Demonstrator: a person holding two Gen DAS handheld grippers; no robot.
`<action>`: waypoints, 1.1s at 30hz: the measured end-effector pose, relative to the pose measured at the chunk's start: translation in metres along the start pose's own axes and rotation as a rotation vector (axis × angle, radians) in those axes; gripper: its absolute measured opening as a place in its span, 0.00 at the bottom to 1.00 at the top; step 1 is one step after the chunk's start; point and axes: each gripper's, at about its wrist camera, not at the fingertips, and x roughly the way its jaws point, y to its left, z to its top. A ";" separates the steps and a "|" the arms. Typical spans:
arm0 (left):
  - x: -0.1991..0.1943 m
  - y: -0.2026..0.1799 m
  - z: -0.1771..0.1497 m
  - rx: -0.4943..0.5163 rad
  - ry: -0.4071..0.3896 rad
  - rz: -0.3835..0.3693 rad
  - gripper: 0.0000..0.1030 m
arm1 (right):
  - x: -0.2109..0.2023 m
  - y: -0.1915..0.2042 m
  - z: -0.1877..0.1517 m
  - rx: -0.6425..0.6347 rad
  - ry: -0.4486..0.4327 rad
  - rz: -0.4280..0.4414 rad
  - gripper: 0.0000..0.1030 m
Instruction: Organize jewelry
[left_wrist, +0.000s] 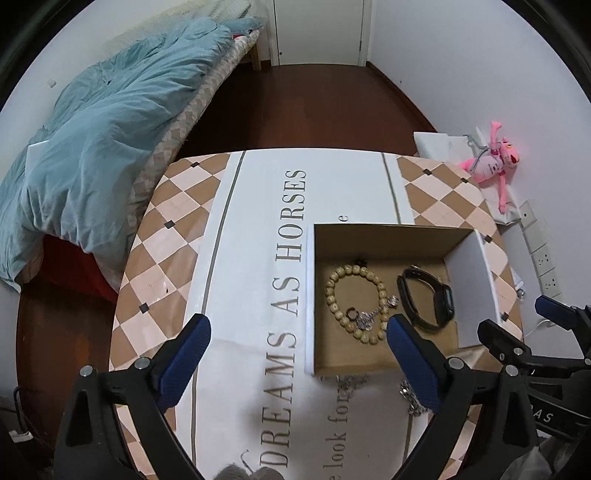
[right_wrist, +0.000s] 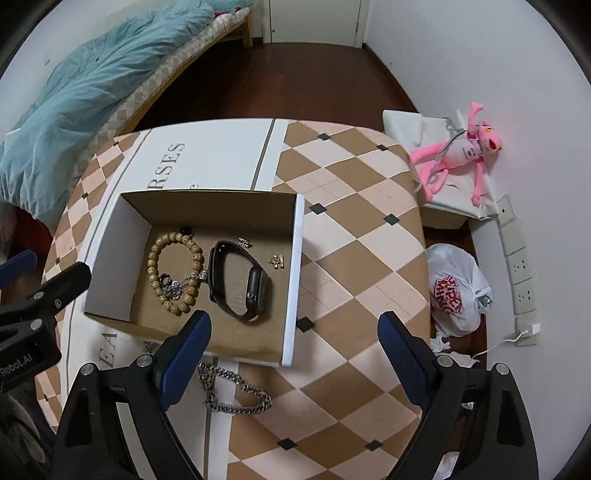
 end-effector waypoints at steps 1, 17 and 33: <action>-0.003 -0.001 -0.002 0.000 -0.006 -0.003 0.95 | -0.006 -0.001 -0.002 0.005 -0.012 -0.001 0.90; -0.087 -0.008 -0.027 0.002 -0.168 -0.052 0.95 | -0.101 -0.004 -0.036 0.053 -0.211 -0.012 0.90; -0.010 0.014 -0.077 -0.060 -0.008 0.065 0.95 | -0.001 -0.013 -0.083 0.136 -0.025 0.030 0.90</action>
